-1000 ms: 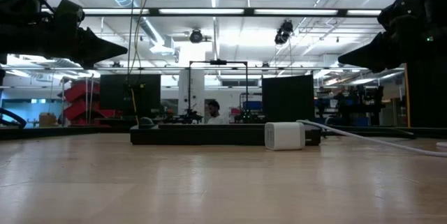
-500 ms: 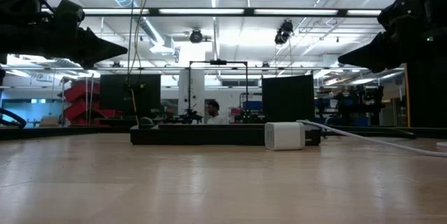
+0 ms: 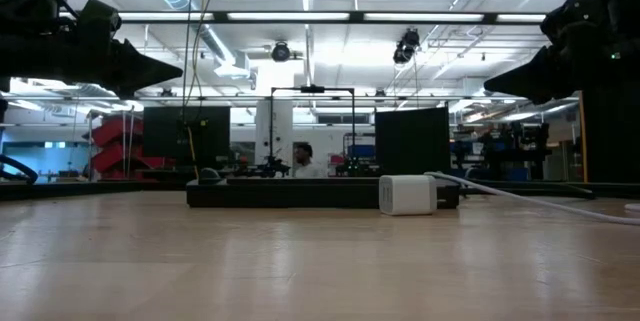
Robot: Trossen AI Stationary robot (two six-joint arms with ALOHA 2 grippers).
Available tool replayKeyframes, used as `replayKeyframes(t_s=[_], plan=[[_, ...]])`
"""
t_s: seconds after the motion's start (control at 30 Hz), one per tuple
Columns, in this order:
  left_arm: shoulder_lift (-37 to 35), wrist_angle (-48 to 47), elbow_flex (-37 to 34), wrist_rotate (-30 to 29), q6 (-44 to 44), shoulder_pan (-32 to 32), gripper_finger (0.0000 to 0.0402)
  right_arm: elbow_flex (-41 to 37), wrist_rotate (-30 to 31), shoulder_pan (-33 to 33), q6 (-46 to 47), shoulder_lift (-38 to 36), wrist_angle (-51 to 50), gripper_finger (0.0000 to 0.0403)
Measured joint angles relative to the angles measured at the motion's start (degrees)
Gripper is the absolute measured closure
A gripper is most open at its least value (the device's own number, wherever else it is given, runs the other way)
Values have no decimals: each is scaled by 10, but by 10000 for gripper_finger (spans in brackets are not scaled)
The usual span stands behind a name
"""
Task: Insert USB
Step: Return to Home Position
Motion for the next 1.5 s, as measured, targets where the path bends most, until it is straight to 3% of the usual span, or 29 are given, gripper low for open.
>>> replayKeyframes(t_s=[1.5], plan=[[0,0,0,0,0,0,402,0,0,0,0,0,0,398]])
